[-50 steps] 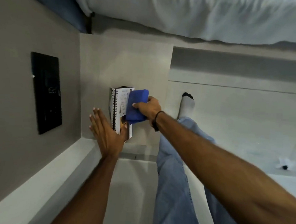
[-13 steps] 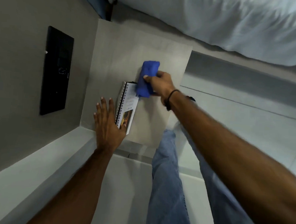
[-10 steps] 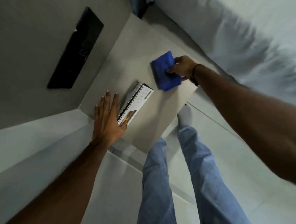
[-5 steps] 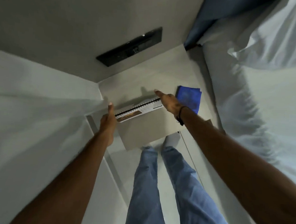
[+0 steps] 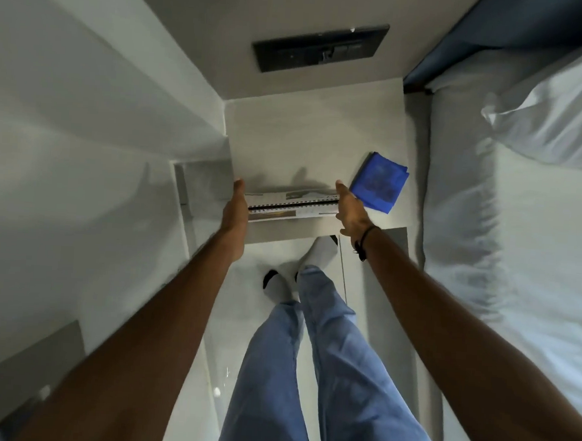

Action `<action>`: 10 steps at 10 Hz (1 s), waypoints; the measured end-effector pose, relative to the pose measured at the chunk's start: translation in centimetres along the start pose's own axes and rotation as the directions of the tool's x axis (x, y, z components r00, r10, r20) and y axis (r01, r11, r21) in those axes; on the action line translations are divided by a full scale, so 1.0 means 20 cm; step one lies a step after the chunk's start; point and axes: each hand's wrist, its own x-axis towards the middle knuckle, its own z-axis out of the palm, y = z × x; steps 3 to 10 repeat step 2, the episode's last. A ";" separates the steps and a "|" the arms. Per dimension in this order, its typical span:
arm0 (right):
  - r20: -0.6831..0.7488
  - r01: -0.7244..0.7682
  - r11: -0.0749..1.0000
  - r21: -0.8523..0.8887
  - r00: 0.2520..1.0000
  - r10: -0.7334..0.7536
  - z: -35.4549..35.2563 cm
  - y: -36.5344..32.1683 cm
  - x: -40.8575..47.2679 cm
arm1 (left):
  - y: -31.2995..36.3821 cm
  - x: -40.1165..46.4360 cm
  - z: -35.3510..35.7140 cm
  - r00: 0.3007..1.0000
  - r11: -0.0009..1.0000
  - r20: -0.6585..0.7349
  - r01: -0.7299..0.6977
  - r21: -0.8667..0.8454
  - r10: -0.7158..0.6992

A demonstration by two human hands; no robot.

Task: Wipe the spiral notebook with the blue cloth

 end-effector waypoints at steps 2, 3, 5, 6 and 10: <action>-0.096 0.054 0.998 -0.009 0.994 -0.055 -0.01 0.01 0.00 | -0.11 0.00 -0.04 1.000 0.999 0.003 -0.027 0.019 0.027; -0.096 0.054 0.998 -0.009 0.994 -0.055 -0.01 0.01 0.00 | -0.11 0.00 -0.04 1.000 0.999 0.003 -0.027 0.019 0.027; -0.096 0.054 0.998 -0.009 0.994 -0.055 -0.01 0.01 0.00 | -0.11 0.00 -0.04 1.000 0.999 0.003 -0.027 0.019 0.027; -0.096 0.054 0.998 -0.009 0.994 -0.055 -0.01 0.01 0.00 | -0.11 0.00 -0.04 1.000 0.999 0.003 -0.027 0.019 0.027; -0.096 0.054 0.998 -0.009 0.994 -0.055 -0.01 0.01 0.00 | -0.11 0.00 -0.04 1.000 0.999 0.003 -0.027 0.019 0.027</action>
